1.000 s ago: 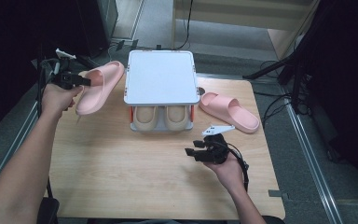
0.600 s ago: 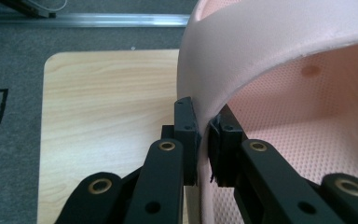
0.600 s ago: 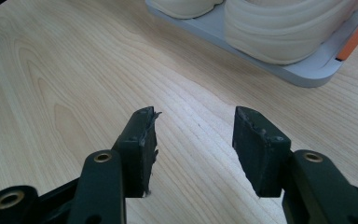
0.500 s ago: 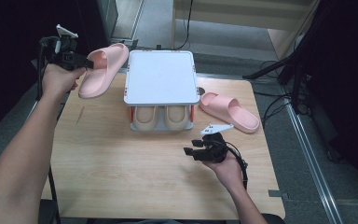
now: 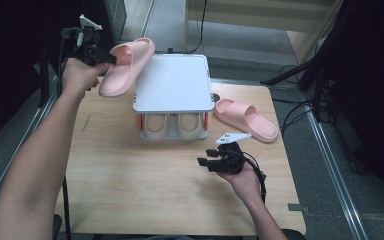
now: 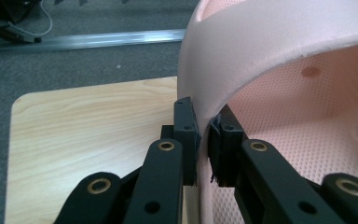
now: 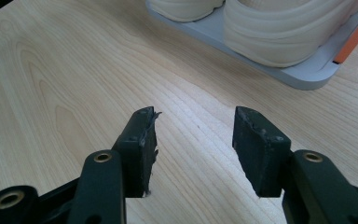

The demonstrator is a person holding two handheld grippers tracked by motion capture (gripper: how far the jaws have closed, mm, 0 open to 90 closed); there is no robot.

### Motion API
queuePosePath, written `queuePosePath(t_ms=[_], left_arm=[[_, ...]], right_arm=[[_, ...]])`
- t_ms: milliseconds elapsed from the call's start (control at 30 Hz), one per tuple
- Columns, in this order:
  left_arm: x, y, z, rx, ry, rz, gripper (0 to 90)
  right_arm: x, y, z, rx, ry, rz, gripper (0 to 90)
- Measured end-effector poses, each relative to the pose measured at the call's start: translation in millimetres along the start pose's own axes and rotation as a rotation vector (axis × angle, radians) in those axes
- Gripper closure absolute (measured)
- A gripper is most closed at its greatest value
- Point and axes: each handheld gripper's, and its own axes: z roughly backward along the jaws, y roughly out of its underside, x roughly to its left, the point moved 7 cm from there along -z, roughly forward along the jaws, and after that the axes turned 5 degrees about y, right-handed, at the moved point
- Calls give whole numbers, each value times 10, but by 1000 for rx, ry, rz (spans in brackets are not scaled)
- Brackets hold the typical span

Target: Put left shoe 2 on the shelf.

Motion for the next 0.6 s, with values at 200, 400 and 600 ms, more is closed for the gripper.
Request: queuePosePath(t_ms=[200, 400, 600], left_arm=[[-193, -43, -154, 10, -5, -27, 825], [-298, -30, -330, 43, -12, -43, 813], [-403, -50, -402, 40, -29, -62, 792]], right_arm=[[8, -8, -27, 5, -5, 3, 501], [21, -15, -28, 3, -8, 13, 502], [13, -17, -14, 2, -10, 8, 502]])
